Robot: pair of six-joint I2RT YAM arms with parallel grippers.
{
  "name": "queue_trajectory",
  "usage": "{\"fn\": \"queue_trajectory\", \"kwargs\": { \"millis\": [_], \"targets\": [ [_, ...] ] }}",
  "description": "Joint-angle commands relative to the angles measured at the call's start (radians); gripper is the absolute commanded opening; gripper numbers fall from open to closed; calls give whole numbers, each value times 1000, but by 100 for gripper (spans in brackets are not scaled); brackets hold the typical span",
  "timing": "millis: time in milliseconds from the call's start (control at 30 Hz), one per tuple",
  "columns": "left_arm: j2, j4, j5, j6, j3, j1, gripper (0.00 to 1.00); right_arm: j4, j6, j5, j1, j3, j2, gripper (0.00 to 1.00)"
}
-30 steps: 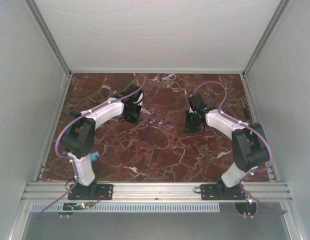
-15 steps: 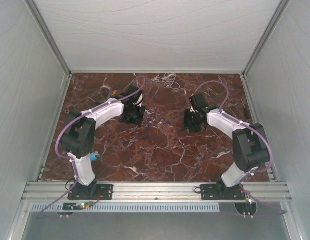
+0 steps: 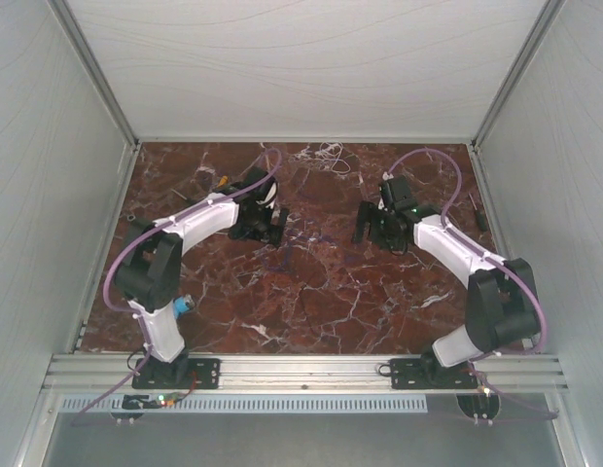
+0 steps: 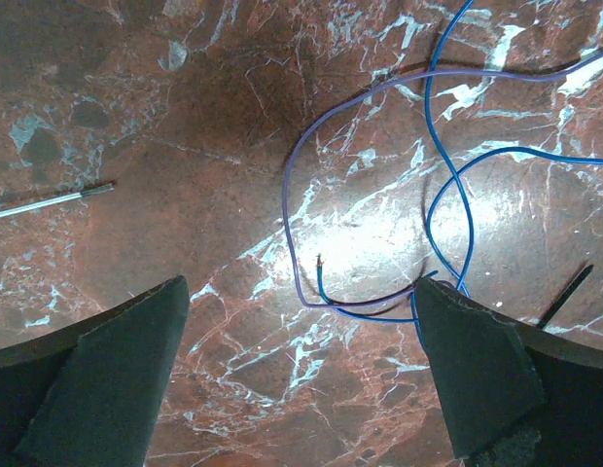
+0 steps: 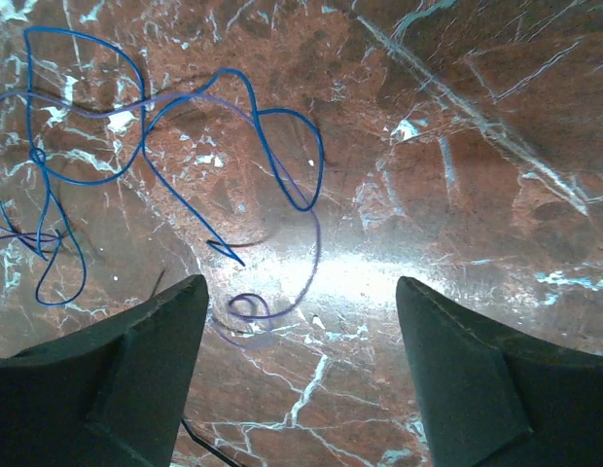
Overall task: Zip-tie the wires
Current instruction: Straighten the cable at the center of the board, then pick up the cable at the center of the board.
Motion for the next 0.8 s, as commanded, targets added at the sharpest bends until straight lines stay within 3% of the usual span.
{"fn": "queue_trajectory", "kwargs": {
  "millis": [0,233,567,767],
  "targets": [
    [-52,21,-23,-8,3,-2,100,14,16,38,-8,4,-71,79],
    [-95,33,-40,-5,-5,-2,100,5,18,80,-8,21,-122,89],
    [-191,71,-81,4,-34,-2,100,41,2,146,-8,47,-201,89],
    [-287,106,-179,29,-60,-2,100,92,-5,135,-8,62,-242,89]
  ]
}}
